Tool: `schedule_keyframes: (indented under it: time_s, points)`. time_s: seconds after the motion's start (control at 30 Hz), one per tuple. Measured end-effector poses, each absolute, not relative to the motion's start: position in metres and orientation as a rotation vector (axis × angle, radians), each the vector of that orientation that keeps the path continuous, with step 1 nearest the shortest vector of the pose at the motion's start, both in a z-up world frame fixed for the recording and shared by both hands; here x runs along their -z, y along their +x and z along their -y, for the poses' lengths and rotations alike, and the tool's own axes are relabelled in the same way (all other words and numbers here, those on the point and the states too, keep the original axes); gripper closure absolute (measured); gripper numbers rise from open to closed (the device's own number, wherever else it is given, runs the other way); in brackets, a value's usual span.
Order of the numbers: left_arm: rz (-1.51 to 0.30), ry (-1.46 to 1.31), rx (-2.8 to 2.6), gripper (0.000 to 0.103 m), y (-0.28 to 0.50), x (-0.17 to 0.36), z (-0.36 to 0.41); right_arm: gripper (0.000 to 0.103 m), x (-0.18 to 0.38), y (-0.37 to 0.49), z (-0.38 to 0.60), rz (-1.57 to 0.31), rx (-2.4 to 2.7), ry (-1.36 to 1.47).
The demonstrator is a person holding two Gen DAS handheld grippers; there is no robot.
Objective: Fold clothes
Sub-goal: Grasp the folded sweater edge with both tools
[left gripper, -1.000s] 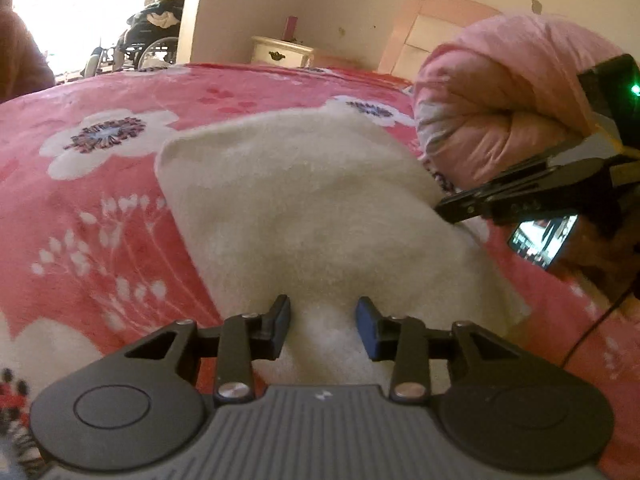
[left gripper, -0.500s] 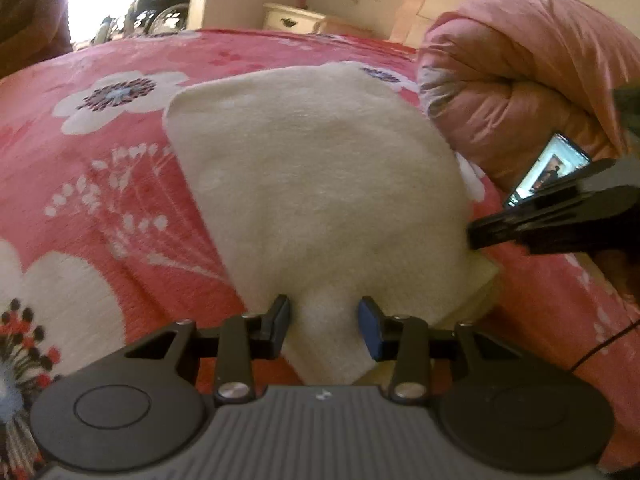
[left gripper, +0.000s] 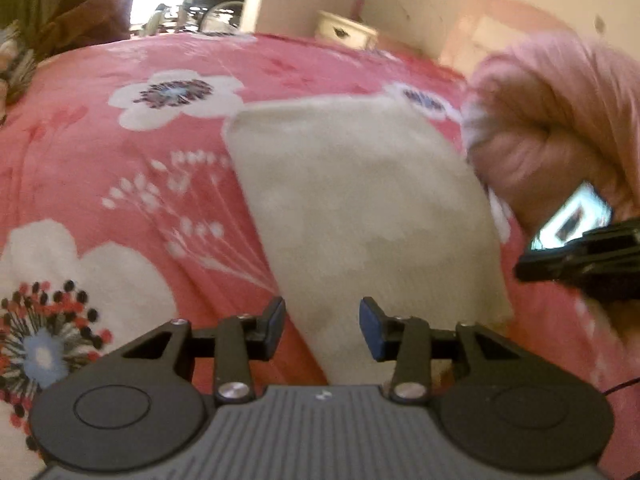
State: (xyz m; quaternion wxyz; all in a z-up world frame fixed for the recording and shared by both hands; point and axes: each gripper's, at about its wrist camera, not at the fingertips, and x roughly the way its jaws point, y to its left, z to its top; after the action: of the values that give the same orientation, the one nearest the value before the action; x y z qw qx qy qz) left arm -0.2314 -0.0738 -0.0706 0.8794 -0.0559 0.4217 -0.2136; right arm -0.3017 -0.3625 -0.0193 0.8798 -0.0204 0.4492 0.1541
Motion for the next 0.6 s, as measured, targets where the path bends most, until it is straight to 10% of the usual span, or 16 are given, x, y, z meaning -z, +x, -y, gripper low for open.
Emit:
schedule_keyframes:
  time_s: [0.17,0.6]
  points:
    - [-0.908,-0.306,0.467,0.041,-0.197,0.078,0.048,0.045,0.013,-0.264,0.415,-0.824,-0.261,0.271]
    - [-0.971,-0.675,0.612,0.036,-0.109,0.145,0.036,0.015,0.114,-0.149,0.458,-0.932,-0.406,0.765]
